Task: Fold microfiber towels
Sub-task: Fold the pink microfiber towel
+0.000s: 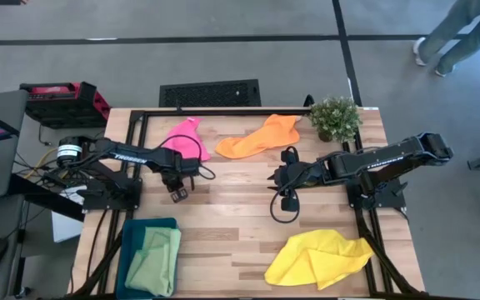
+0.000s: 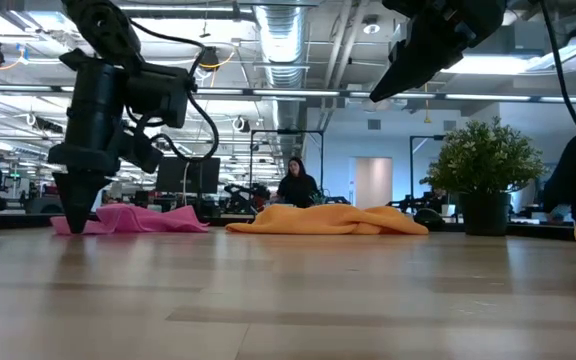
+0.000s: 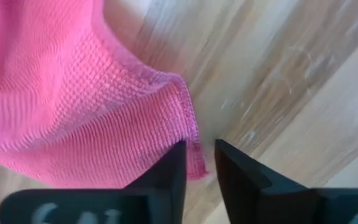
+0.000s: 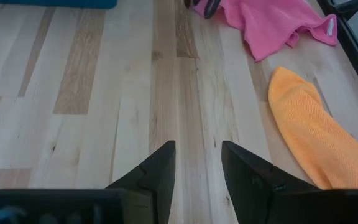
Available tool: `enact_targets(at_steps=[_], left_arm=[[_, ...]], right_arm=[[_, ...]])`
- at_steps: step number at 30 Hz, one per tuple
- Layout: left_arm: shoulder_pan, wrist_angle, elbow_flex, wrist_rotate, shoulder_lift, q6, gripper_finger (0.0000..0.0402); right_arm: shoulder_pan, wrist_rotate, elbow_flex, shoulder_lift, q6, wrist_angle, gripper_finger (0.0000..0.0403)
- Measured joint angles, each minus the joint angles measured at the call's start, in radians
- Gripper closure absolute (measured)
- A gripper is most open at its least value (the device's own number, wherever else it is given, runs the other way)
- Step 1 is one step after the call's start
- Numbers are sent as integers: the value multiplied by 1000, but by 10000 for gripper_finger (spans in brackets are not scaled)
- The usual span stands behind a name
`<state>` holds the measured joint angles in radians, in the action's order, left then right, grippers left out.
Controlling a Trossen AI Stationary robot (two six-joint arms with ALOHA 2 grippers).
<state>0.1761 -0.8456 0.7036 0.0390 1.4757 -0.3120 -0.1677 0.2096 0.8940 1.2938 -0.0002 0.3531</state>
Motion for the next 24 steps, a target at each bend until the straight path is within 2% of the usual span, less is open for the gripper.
enact_targets(at_steps=[3, 5, 8, 11, 24], left_arm=[[-6, -41, 22, 2, -1, 64, 300], [-15, -84, 44, 40, -3, 82, 292], [-29, -163, 75, 86, -4, 84, 288], [-34, -228, 74, 82, -5, 77, 287], [-33, -212, 5, 40, -4, 98, 287]], right_arm=[[0, 0, 0, 0, 0, 0, 248], [0, 0, 0, 0, 0, 0, 248], [0, 0, 0, 0, 0, 1, 248], [0, 0, 0, 0, 0, 1, 248], [0, 0, 0, 0, 0, 1, 248]])
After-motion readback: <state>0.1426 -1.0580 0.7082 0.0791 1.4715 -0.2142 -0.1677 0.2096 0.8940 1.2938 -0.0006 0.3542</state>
